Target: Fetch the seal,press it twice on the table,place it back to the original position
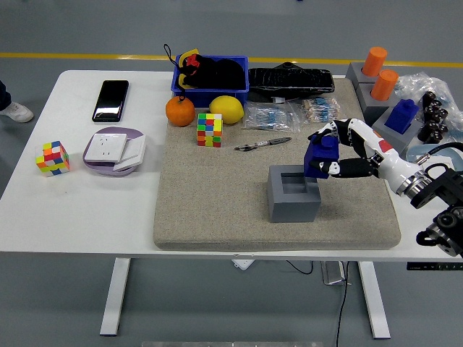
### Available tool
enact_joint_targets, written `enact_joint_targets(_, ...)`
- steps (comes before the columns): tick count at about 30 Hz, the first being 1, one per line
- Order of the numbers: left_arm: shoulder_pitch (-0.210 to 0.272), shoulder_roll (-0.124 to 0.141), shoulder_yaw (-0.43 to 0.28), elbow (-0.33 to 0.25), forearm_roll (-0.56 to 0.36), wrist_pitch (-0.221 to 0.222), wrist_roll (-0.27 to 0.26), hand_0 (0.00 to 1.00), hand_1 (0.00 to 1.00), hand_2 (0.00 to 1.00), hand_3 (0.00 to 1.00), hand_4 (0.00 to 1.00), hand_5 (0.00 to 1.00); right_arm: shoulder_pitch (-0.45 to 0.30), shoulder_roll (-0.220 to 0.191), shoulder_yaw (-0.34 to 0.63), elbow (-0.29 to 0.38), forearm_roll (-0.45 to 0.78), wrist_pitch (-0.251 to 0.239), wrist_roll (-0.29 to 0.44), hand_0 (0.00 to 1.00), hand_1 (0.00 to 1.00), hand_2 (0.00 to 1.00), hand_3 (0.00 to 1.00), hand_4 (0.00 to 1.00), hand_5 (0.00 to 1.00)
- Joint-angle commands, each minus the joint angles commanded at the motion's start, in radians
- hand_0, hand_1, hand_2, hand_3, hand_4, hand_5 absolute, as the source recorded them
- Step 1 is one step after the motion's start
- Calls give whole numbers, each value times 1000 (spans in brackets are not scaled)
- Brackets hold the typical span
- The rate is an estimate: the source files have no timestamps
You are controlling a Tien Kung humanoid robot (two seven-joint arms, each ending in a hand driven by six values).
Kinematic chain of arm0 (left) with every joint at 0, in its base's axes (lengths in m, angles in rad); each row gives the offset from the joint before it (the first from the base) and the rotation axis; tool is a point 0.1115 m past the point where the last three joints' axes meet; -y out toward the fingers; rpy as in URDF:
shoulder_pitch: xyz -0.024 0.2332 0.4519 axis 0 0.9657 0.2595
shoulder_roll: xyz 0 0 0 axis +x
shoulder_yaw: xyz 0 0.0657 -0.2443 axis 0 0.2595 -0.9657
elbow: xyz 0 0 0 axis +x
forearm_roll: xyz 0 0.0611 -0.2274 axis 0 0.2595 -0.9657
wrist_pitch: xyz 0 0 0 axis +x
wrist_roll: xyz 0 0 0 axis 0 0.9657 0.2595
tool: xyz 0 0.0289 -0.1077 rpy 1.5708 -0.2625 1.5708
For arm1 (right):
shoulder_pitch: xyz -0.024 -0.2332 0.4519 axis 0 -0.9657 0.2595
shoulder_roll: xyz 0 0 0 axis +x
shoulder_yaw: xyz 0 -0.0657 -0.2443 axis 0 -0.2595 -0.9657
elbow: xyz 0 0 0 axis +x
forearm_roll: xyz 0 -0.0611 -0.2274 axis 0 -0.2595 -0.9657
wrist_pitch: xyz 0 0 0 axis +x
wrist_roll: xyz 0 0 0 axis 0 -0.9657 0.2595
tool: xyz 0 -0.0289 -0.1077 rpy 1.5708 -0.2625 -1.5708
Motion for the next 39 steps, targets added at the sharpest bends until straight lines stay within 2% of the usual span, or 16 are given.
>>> enact_joint_targets(12,2,3,3,-1,1,0,-1,792,747,737,775,797,475,-19,7,-15,78,6,9,-13,572,454,444,440,737,2)
enact_joint_targets(16,3,4,6,-1,0,0,0,792,747,737,775,797,475,-19,7,-30,81,12,12,-14,572,455,444,440,738,2)
enact_joint_targets(24,0,7,10,-1,-1,0,-1,793,747,736,775,797,475,0,11,-78,57,26,13,-8,572,455,444,440,739,2)
enact_joint_targets(39,2,4,9,-1,-1,-1,-1,792,747,737,775,797,475,68,34,-141,-35,55,10,16,568,455,444,441,739,2)
